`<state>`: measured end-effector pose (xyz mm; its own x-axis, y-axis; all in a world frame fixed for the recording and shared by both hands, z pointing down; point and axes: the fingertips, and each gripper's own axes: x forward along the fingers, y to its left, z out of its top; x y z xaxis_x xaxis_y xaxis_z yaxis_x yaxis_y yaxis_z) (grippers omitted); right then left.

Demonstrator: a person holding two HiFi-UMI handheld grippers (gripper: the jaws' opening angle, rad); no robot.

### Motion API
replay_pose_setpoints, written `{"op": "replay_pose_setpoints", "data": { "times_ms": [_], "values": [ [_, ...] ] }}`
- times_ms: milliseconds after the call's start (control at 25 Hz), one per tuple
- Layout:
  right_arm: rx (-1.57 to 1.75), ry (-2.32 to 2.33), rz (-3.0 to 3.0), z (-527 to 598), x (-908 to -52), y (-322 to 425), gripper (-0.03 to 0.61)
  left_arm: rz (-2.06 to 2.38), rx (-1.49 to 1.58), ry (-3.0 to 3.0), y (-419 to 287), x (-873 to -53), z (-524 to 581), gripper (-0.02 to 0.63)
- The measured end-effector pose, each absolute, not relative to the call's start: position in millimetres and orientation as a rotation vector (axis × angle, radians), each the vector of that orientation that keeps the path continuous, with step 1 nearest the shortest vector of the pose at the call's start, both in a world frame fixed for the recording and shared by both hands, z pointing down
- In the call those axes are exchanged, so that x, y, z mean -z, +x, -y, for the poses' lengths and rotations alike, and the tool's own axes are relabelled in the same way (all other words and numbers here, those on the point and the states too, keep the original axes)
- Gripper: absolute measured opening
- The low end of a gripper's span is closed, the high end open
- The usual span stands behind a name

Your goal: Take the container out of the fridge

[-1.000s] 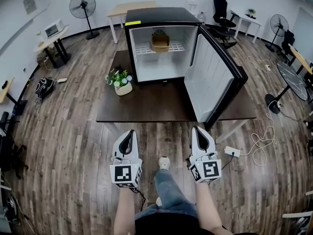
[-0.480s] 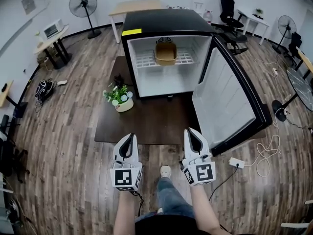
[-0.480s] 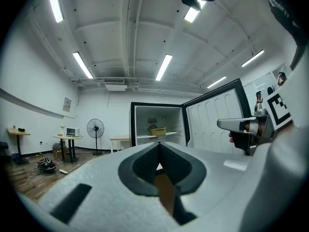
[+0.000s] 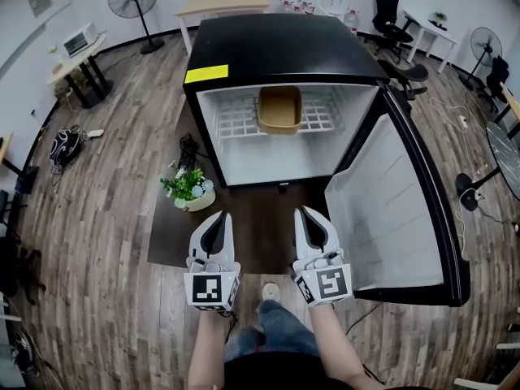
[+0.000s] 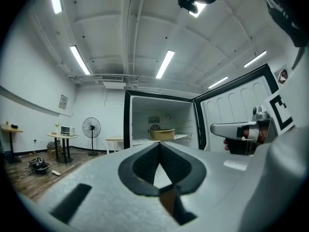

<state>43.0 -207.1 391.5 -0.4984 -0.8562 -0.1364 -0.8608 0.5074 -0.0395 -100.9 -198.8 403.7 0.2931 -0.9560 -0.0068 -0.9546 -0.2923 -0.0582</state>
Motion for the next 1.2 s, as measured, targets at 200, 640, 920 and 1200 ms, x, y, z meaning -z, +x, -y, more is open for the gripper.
{"op": "replay_pose_setpoints", "data": {
  "times_ms": [200, 640, 920, 1200],
  "values": [
    [-0.046, -1.479, -2.636, 244, -392, 35, -0.008, -1.817, 0.058, -2.502, -95, -401, 230, 0.008],
    [-0.343, -1.660, -2.790, 288, -386, 29, -0.008, -1.701, 0.036, -2.582, -83, -395, 281, 0.008],
    [-0.857, -1.767, -3.036, 322, -391, 12, -0.008, -1.636, 0.017, -2.646, -74, -395, 299, 0.008],
    [-1.220, -1.754, -3.184, 365, -391, -7, 0.057, -1.634, 0.006, -2.659, -81, -397, 313, 0.008]
  ]
}}
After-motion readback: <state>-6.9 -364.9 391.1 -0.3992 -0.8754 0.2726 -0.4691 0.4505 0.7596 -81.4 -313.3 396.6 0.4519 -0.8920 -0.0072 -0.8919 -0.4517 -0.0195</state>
